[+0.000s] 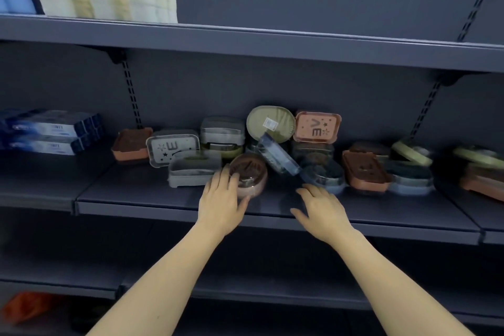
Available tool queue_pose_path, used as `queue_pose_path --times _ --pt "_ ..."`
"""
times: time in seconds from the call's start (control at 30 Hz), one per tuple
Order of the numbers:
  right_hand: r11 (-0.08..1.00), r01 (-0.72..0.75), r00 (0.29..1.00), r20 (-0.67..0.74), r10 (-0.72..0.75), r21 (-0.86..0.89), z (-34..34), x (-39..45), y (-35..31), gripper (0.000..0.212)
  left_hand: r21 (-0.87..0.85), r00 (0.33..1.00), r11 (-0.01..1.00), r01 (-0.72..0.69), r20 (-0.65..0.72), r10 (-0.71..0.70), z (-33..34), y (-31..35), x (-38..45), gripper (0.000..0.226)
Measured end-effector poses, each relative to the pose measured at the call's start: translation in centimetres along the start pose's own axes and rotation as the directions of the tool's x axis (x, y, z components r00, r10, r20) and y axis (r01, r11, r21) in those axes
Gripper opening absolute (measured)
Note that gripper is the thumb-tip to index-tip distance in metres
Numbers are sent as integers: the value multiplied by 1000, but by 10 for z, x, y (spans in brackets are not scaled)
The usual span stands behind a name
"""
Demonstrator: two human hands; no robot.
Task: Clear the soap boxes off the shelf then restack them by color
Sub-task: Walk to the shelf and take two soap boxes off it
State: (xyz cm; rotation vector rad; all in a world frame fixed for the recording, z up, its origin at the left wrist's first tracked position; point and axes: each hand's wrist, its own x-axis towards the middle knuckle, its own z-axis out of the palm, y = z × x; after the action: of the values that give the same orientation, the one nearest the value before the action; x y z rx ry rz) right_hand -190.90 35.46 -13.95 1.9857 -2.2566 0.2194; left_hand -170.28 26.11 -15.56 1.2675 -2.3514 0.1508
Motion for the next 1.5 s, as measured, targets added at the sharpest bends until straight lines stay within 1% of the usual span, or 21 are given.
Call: queue_pose_path --times 0.13,0.3,0.5,0.63,0.73,0.8,0.87,0.93,1.03,1.07,1.13,1.2,1.27,1.3,1.33,1.4,1.5 --pt "999 31 998 -46 -32 -30 -1 12 14 56 13 999 999 41 3 -41 4 5 11 62" --pt "1000 -4 988 -156 6 10 -9 39 22 60 47 998 997 63 -33 -61 3 10 26 60" --pt "1000 4 994 -109 -3 13 -4 63 15 77 70 998 996 61 -7 -60 9 9 31 66" --pt "995 -13 996 -84 21 101 -2 83 -3 87 18 999 999 50 -13 -50 3 -1 35 66" --pt "988 -19 993 -112 36 156 -1 98 -14 89 61 999 997 39 -17 -38 -1 -15 37 67" --pt "988 -31 992 -115 49 150 -1 105 -18 86 104 1000 995 3 -1 -3 -5 -22 40 62" --pt "990 -49 992 -107 63 133 -2 109 -21 79 137 999 990 -37 13 36 -7 -26 45 63" --pt "989 -57 993 -96 71 138 -3 110 -22 75 106 998 993 -61 6 61 -6 -23 50 68" --pt "985 -56 994 -84 71 160 -7 111 -18 75 79 995 993 -88 52 84 -5 -14 56 76" --pt "978 -58 994 -81 75 200 -10 110 -16 76 69 994 993 -96 49 93 -3 -12 58 76" --pt "925 -78 990 -82 117 372 -18 108 -11 74 37 994 993 -111 24 110 0 -7 62 77" --pt "825 -109 979 -84 186 554 -27 108 -5 65 35 992 993 -115 59 113 2 -3 66 78" --pt "730 -155 965 -58 257 666 -33 109 5 51 24 990 993 -115 90 112 5 -1 68 80" --pt "706 -181 961 -30 276 685 -34 110 9 44 7 989 993 -116 94 114 6 0 68 81" --pt "705 -197 961 -7 275 682 -34 109 13 37 -15 988 993 -113 103 114 8 1 69 82" --pt "734 -202 970 28 243 649 -32 107 20 28 -41 986 993 -110 122 115 12 0 70 85" --pt "729 -204 972 45 232 654 -29 103 23 26 -44 985 993 -111 127 116 17 -2 70 88"
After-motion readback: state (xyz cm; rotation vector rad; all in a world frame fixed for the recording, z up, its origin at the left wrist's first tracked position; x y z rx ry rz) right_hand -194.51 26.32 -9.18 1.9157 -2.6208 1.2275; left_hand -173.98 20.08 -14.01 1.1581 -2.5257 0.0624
